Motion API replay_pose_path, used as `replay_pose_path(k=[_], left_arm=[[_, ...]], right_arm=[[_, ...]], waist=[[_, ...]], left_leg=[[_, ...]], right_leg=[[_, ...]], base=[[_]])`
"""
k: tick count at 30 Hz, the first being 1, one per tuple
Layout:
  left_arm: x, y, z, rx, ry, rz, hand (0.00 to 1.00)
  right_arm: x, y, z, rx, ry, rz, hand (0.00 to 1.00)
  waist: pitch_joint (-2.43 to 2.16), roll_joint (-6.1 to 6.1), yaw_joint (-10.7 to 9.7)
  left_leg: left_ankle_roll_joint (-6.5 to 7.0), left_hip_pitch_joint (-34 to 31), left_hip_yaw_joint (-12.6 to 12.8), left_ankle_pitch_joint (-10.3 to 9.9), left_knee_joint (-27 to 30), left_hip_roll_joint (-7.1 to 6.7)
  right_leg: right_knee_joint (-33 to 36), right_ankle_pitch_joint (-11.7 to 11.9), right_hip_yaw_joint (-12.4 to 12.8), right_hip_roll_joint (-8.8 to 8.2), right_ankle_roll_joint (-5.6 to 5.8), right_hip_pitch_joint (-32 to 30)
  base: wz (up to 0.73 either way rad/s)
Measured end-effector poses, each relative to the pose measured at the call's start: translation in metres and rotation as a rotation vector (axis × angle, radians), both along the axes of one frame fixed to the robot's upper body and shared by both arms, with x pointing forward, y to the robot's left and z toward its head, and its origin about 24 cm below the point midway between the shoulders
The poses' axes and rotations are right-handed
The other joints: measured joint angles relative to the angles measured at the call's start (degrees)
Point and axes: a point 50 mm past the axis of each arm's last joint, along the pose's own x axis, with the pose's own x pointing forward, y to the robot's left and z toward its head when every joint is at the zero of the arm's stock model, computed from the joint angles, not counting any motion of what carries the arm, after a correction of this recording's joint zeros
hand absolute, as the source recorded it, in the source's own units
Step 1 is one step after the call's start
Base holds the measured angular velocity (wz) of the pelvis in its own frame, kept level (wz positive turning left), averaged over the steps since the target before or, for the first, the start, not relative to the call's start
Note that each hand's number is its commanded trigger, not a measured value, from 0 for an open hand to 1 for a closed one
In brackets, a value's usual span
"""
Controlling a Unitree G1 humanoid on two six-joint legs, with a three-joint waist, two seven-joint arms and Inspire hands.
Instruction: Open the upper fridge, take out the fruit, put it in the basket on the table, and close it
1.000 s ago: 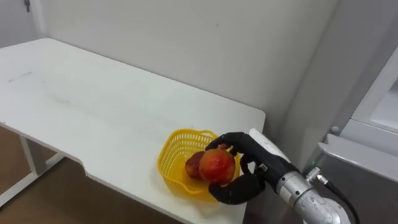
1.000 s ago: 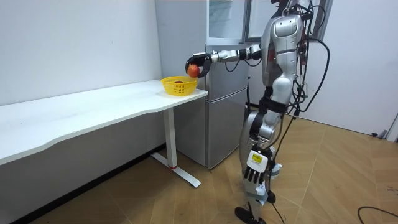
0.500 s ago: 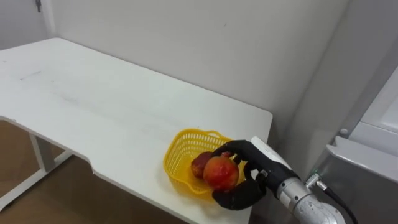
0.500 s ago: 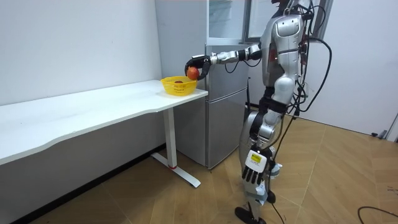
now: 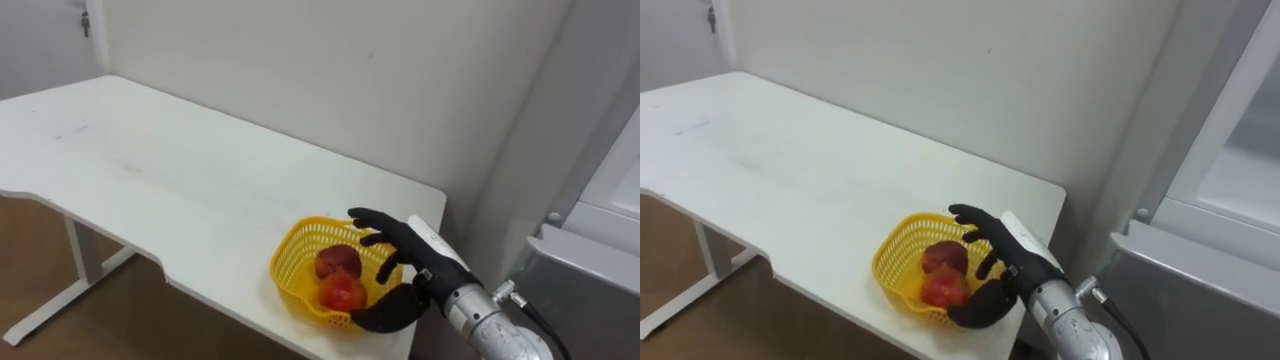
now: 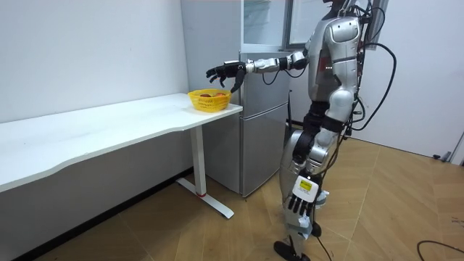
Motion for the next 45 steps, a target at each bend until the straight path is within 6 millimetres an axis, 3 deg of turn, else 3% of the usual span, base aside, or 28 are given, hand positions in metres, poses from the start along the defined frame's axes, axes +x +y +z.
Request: replay_pose_path(k=[5,9,10,19,25,28,30,31,34,36,39,43,45], left_arm=[[-0.001,0.000,0.000,-0.003,-0.002,-0.001,0.00],[-0.002,0.000,0.000,-0.011,0.001,0.000,0.00],[-0.001,0.000,0.000,-0.014,0.001,-0.002,0.00],[-0.001,0.001,0.001,-0.024,0.007,-0.003,0.00],[-0.002,0.003,0.001,-0.019,0.008,0.005,0.00],[-0.002,0.003,0.001,-0.015,0.006,0.007,0.00],[-0.002,0.003,0.001,-0.007,0.001,0.009,0.00],[-0.003,0.002,0.001,-0.001,-0.003,0.021,0.00],[-0.010,0.001,0.000,0.000,0.003,0.035,0.00],[-0.015,0.000,0.000,-0.001,0.013,0.041,0.00],[-0.021,-0.001,-0.001,0.004,0.024,0.053,0.00],[-0.026,-0.001,-0.002,0.005,0.010,0.098,0.00],[-0.029,-0.004,-0.003,0.006,0.014,0.112,0.00]], right_arm=[[0.001,-0.003,-0.003,0.030,0.018,-0.015,0.00],[0.001,-0.005,-0.004,0.075,0.030,-0.030,0.00],[0.001,-0.005,-0.003,0.081,0.027,-0.034,0.00],[0.002,-0.006,-0.002,0.109,0.028,-0.042,0.00],[0.001,-0.002,0.015,0.142,-0.051,-0.037,0.00],[-0.002,0.004,0.027,0.182,-0.093,-0.011,0.00],[-0.003,0.006,0.032,0.207,-0.108,0.001,0.00],[-0.005,0.006,0.035,0.221,-0.125,0.005,0.00],[-0.010,0.005,0.045,0.241,-0.179,0.017,0.00],[-0.018,0.004,0.047,0.262,-0.206,0.022,0.00],[-0.024,0.001,0.046,0.284,-0.214,0.022,0.00],[-0.040,0.003,0.054,0.338,-0.263,0.042,0.00],[-0.045,0.002,0.063,0.358,-0.304,0.044,0.00]], waist=[[0.39,-0.30,0.1],[1.05,-0.33,-0.2],[0.86,-0.63,-0.2],[0.85,-0.64,-0.3],[0.73,-0.31,-1.2],[0.32,0.39,-1.7],[0.33,1.25,-2.1],[0.05,1.46,-2.5],[0.10,1.94,-3.2],[-0.27,2.26,-3.4],[-0.16,2.62,-4.1],[-0.20,3.11,-6.4],[-0.53,3.69,-7.4]], left_leg=[[-0.04,0.1,-0.2,-0.1,0.1,-0.04],[-0.14,-0.8,-0.7,-0.7,1.5,-0.04],[-0.13,-1.1,-0.7,-0.8,1.8,-0.04],[-0.09,-1.7,-0.8,-0.9,2.6,-0.07],[0.06,-2.2,-0.8,-1.4,3.3,-0.05],[0.13,-1.6,-0.6,-1.6,3.6,-0.04],[0.15,-0.7,-0.4,-1.6,3.2,-0.03],[0.15,-0.6,-0.4,-1.6,2.9,-0.03],[0.16,0.2,0.3,-1.6,2.7,0.07],[0.22,1.5,1.4,-1.5,1.8,0.16],[0.26,2.6,2.3,-1.5,1.5,0.35],[0.27,2.8,2.5,-1.5,1.3,0.33],[0.30,2.7,2.6,-1.6,1.4,0.32]], right_leg=[[0.0,0.0,0.0,0.02,0.01,0.2],[-0.1,0.0,-0.1,0.16,0.03,0.1],[-0.1,0.0,0.0,0.21,0.03,-0.3],[-0.1,0.0,-0.1,0.22,0.03,-0.5],[-0.1,0.0,-0.3,0.28,0.07,-0.3],[0.0,0.0,-0.3,0.24,0.14,0.1],[0.0,0.0,-0.1,0.22,0.15,0.9],[0.0,0.0,-0.1,0.19,0.16,0.9],[0.0,0.0,0.2,0.17,0.16,1.4],[0.0,0.0,1.3,0.20,0.17,1.9],[0.1,0.1,2.3,0.28,0.22,2.4],[-0.2,0.1,2.8,0.32,0.27,2.5],[-0.5,0.1,2.9,0.37,0.35,2.5]], base=[[0.02],[0.02],[0.00],[0.00],[0.00],[0.00],[0.00],[0.00],[-0.10],[-0.21],[-0.17],[-0.04],[-0.03]])
